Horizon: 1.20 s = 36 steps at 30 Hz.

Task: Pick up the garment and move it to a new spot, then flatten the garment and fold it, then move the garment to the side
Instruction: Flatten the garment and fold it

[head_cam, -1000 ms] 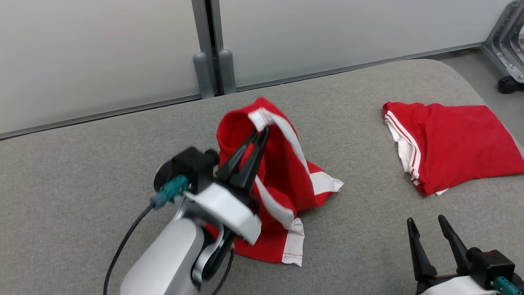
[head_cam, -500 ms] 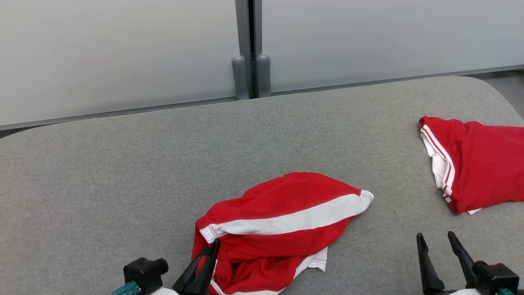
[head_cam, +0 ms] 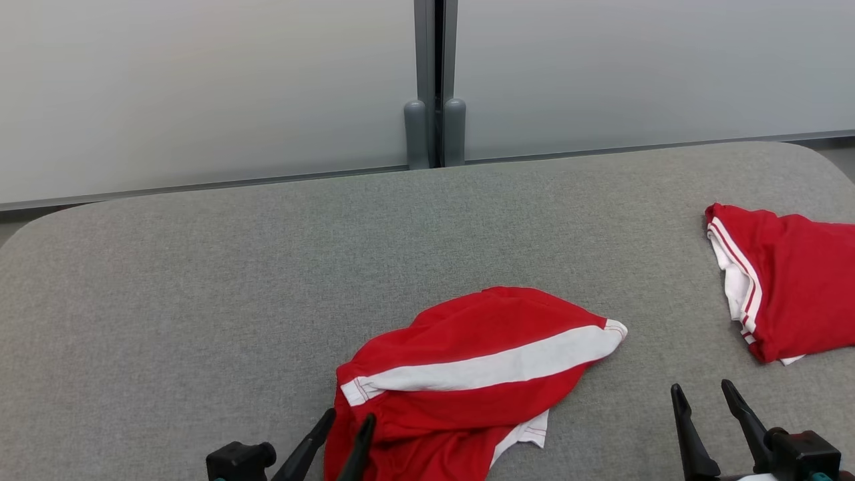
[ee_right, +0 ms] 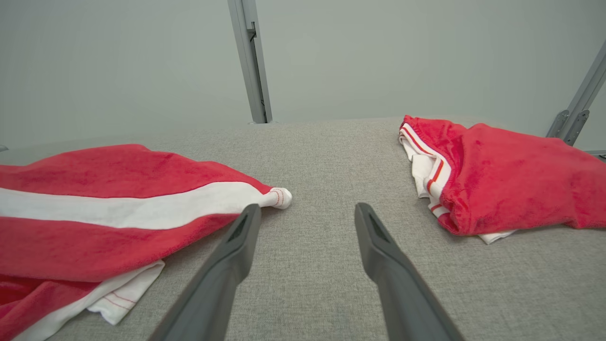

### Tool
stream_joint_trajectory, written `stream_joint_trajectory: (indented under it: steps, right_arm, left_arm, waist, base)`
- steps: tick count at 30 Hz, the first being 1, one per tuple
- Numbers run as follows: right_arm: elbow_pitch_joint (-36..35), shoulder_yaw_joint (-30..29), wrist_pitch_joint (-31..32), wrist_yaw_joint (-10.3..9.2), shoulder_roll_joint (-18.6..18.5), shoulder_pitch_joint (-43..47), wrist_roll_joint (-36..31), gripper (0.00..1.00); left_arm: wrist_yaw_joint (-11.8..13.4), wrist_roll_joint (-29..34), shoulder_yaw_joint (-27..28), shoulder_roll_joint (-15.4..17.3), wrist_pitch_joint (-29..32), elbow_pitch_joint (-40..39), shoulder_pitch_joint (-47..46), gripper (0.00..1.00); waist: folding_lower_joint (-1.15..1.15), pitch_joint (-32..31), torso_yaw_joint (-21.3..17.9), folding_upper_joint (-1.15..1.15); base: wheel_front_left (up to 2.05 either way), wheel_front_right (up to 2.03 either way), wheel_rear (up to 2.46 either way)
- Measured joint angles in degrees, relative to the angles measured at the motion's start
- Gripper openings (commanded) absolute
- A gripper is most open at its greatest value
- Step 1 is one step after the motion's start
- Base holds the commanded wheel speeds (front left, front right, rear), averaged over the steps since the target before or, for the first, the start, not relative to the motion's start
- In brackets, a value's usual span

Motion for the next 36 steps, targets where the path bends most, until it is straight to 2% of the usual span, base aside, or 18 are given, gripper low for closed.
stream_joint_trajectory:
  steps: [3, 8, 12, 14, 19, 21, 29, 36]
  right_arm:
    - [-0.03, -0.23, 0.00, 0.01, 0.00, 0.21, -0.01, 1.00]
    - [-1.43, -1.45, 0.00, 0.00, 0.00, 0.76, -0.75, 1.00]
    - [-2.48, -2.71, 0.00, 0.00, -0.01, 1.37, -1.35, 1.00]
    - [-2.68, -3.28, 0.00, 0.00, 0.00, 1.46, -1.64, 1.00]
    - [-2.94, -4.66, 0.00, 0.00, 0.00, 1.51, -1.82, 1.00]
    - [-2.77, -5.13, 0.00, 0.00, -0.02, 1.76, -1.82, 1.00]
    - [-2.32, -5.01, 0.00, 0.00, 0.00, 2.07, -1.82, 1.00]
    - [-1.19, -3.65, -0.01, 0.00, 0.00, -0.18, -0.65, 1.00]
  left_arm:
    - [0.09, 0.31, 1.68, 0.41, -0.32, -0.20, 0.46, 1.00]
    - [2.94, 4.95, 8.95, 0.64, -0.57, -3.58, 3.53, 1.00]
    - [3.68, 11.88, 15.39, -1.15, -0.65, -6.57, 7.40, 1.00]
    - [3.64, 14.49, 19.75, -3.19, -0.66, -8.08, 9.06, 1.00]
    - [2.41, 21.12, 29.71, -7.17, -0.68, -10.78, 12.75, 1.00]
    - [1.89, 23.64, 32.19, -7.79, -0.68, -10.50, 14.04, 1.00]
    - [-0.29, 26.30, 34.89, -9.00, -0.67, -9.75, 15.13, 1.00]
    - [-0.45, 24.79, 31.92, -9.04, -0.67, -10.50, 13.94, 1.00]
  waist:
    - [0.00, -0.19, 0.11, 0.00]
    - [0.00, -0.82, 0.71, 0.00]
    - [0.00, -1.36, 2.01, 0.00]
    - [0.00, -1.77, 2.80, 0.00]
    - [0.00, -3.26, 4.43, 0.00]
    - [0.00, -3.82, 5.03, 0.00]
    - [0.00, -4.84, 6.64, 0.00]
    - [0.00, -4.25, 6.28, 0.00]
  base:
    - [0.00, 0.00, 0.00]
    - [0.00, 0.00, 0.00]
    - [0.00, 0.00, 0.00]
    - [0.00, 0.00, 0.00]
    - [0.00, 0.00, 0.00]
    - [0.00, 0.00, 0.00]
    - [0.00, 0.00, 0.00]
    - [0.00, 0.00, 0.00]
